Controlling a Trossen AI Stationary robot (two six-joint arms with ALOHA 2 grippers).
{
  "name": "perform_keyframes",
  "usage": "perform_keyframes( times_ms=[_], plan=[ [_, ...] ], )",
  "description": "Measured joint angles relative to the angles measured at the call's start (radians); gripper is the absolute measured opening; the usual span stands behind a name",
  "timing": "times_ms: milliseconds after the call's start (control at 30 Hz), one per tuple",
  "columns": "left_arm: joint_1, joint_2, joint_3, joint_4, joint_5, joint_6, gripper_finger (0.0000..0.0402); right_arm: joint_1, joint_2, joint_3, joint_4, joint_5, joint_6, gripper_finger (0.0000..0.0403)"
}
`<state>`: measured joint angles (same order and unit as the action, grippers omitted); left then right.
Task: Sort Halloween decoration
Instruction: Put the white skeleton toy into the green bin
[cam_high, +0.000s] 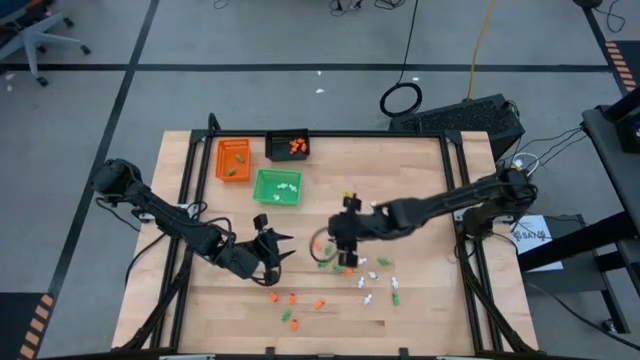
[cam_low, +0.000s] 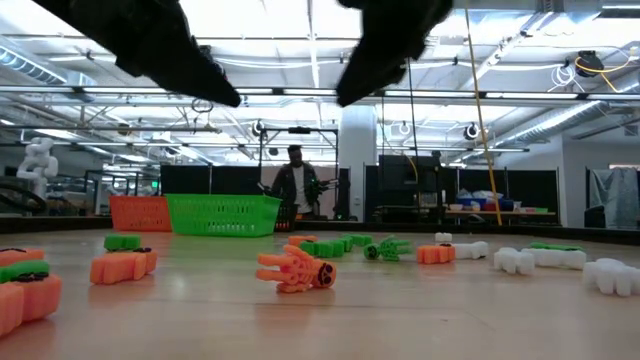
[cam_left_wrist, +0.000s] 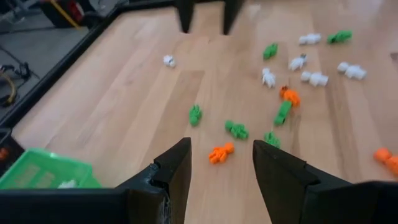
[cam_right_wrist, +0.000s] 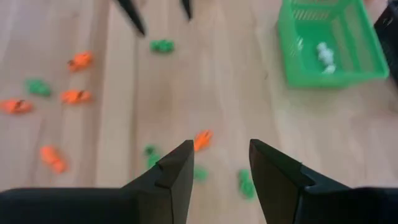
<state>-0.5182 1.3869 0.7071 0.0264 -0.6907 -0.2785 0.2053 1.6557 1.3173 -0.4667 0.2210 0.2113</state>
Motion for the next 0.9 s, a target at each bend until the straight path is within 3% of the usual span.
perform_keyframes(
  times_ms=[400, 900],
  plan=[
    [0.002, 0.000, 0.000, 0.081, -0.006, 0.059, 0.0169, 0.218, -0.121, -0.205, -0.004, 0.218, 0.228, 0.0139],
    [0.027, 0.007, 0.004, 0.097, -0.010, 0.106, 0.0169, 0.381, -0.121, -0.231, -0.040, 0.280, 0.322, 0.0139]
  ],
)
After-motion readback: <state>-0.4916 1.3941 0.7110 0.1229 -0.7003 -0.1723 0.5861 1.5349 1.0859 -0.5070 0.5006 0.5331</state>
